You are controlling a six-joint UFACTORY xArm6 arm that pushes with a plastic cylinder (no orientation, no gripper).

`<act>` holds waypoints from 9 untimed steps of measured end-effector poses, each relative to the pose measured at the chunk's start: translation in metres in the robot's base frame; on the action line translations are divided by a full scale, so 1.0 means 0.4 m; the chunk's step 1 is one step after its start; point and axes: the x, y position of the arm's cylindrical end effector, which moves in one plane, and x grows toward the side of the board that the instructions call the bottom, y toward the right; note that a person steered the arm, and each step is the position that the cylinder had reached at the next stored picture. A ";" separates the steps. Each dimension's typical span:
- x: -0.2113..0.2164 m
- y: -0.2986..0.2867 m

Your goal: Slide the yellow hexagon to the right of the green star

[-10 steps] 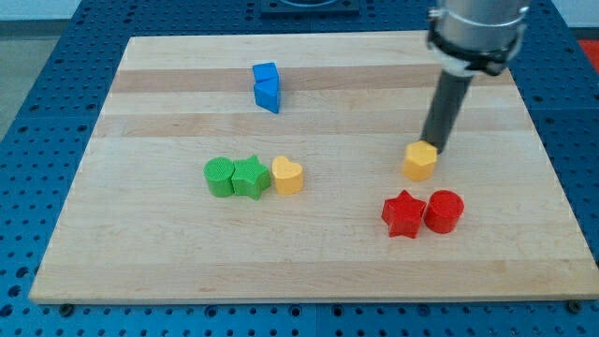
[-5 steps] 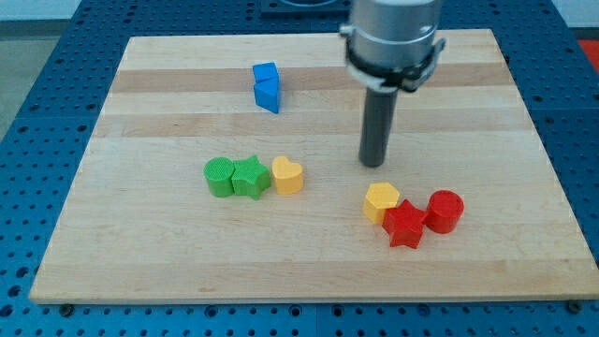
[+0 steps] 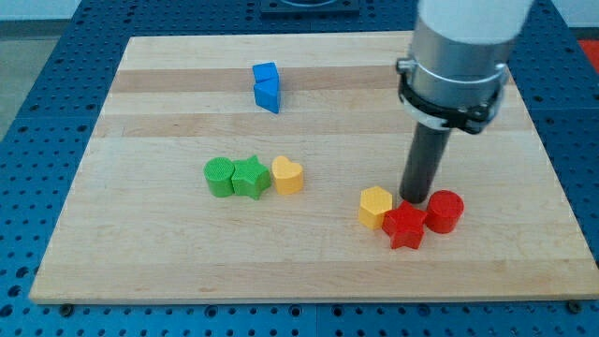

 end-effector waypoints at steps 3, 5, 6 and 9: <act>0.030 -0.076; -0.066 -0.220; -0.077 -0.217; 0.024 -0.051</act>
